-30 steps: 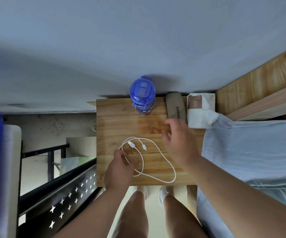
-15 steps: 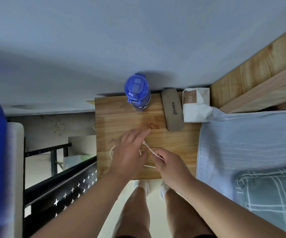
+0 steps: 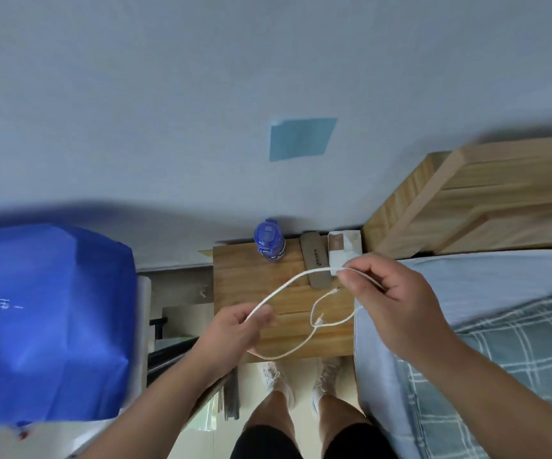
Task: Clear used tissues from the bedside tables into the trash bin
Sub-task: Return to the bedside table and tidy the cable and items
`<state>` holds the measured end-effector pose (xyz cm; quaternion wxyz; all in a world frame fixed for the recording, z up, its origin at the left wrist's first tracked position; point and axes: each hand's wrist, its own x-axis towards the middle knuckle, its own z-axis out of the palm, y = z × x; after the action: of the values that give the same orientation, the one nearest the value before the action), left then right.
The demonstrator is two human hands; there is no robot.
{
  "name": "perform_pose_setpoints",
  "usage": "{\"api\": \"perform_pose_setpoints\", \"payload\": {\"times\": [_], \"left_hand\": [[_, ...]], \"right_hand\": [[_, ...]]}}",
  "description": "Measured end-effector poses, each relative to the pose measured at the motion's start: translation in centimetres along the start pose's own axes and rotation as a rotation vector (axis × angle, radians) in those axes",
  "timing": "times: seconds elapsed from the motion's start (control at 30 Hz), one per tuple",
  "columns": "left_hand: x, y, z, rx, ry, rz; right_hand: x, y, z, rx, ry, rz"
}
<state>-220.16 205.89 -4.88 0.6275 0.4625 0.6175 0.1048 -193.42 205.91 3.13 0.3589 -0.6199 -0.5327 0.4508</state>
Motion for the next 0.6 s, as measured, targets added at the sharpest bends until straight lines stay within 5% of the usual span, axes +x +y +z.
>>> {"api": "perform_pose_setpoints", "payload": {"times": [0.23,0.43,0.6], "left_hand": [[-6.5,2.1,-0.5,-0.011,-0.093,-0.034],[-12.1,2.8,0.2,0.011,-0.172,-0.051],[-15.1,10.2,0.6,-0.744,-0.233,0.006]], "right_hand": [[-0.9,-10.8,-6.5,0.406,0.228,-0.115],[0.0,-13.0,-10.4,0.624,0.358,0.03],[-0.5,-10.2,-8.7,0.349,0.345,0.17]]}}
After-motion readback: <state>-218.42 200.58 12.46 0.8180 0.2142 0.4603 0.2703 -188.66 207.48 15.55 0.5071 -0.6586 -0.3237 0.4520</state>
